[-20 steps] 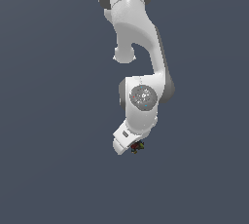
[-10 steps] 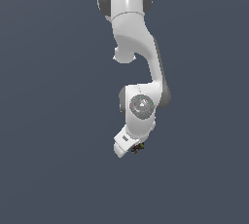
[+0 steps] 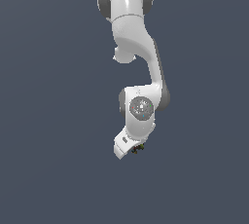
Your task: Pick up the object and move it to a goal position.
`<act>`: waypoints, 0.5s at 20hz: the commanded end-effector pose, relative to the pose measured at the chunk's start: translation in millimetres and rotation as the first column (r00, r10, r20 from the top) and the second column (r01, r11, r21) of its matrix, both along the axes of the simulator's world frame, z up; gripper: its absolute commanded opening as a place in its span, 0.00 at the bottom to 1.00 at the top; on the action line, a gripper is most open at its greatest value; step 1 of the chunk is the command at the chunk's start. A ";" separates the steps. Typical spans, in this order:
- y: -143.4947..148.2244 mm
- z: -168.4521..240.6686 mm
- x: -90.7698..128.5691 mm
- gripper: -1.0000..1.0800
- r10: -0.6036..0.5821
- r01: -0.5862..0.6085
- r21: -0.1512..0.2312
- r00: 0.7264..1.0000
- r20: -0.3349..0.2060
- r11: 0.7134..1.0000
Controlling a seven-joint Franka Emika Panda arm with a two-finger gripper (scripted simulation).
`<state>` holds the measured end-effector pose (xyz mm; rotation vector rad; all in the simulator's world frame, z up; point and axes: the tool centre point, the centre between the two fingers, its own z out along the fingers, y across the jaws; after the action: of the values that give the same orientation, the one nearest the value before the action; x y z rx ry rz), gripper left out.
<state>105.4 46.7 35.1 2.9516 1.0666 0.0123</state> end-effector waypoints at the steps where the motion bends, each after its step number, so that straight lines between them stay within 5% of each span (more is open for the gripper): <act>1: 0.8 -5.4 -2.9 0.00 0.001 -0.001 0.000 1.000 -0.009 1.000; 10: -0.3 0.8 -0.9 0.00 0.000 0.000 0.000 1.000 0.000 1.000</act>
<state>104.7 46.6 35.2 2.9518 1.0671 0.0110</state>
